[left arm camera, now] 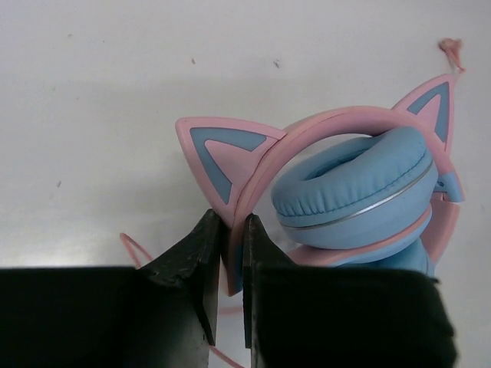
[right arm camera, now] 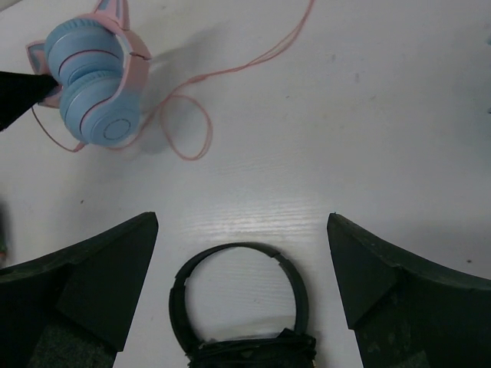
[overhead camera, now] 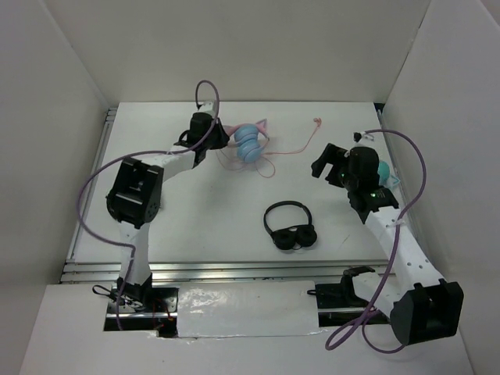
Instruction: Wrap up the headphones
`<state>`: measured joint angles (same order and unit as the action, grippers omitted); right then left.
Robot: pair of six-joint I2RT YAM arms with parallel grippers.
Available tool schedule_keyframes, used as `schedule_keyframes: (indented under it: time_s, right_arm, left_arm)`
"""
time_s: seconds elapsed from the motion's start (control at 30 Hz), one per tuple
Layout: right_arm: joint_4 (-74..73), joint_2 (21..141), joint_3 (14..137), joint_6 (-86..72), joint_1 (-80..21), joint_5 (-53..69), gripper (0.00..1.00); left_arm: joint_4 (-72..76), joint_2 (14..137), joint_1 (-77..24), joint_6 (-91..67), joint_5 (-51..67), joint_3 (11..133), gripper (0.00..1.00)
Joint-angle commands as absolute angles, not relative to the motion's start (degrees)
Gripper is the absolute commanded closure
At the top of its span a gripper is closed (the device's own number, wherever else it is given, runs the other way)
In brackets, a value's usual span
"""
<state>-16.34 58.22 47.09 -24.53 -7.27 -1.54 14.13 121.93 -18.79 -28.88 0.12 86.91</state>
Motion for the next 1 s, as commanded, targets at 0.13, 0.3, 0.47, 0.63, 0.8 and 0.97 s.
schedule_keyframes:
  time_s: [0.13, 0.3, 0.47, 0.63, 0.8, 0.97]
  right_arm:
    - [-5.73, 53.18, 41.68, -17.50, -15.46, 5.44, 0.00]
    - [6.03, 48.87, 36.48, -10.82, -19.68, 12.03, 0.00]
    - [18.95, 51.57, 32.43, -1.00, -23.64, 18.97, 0.00]
    - [24.96, 61.85, 36.71, 6.85, -26.45, 24.60, 0.00]
    - [26.54, 77.32, 46.30, 7.83, -27.68, 27.50, 0.00]
    - [34.87, 87.87, 49.30, 5.80, -32.59, 29.63, 0.00]
  left_arm:
    - [27.44, 94.59, -16.53, -32.43, 2.38, 69.53, 1.00]
    - [21.02, 79.56, -18.10, -28.13, -3.41, 68.99, 1.00]
    - [12.86, 69.54, -19.34, -26.90, -8.43, 73.11, 1.00]
    - [5.37, 67.24, -19.16, -25.58, -6.33, 83.02, 1.00]
    - [-2.96, 70.31, -19.25, -24.70, -3.61, 96.91, 1.00]
    - [-9.75, 76.01, -19.25, -23.56, -2.38, 107.91, 1.00]
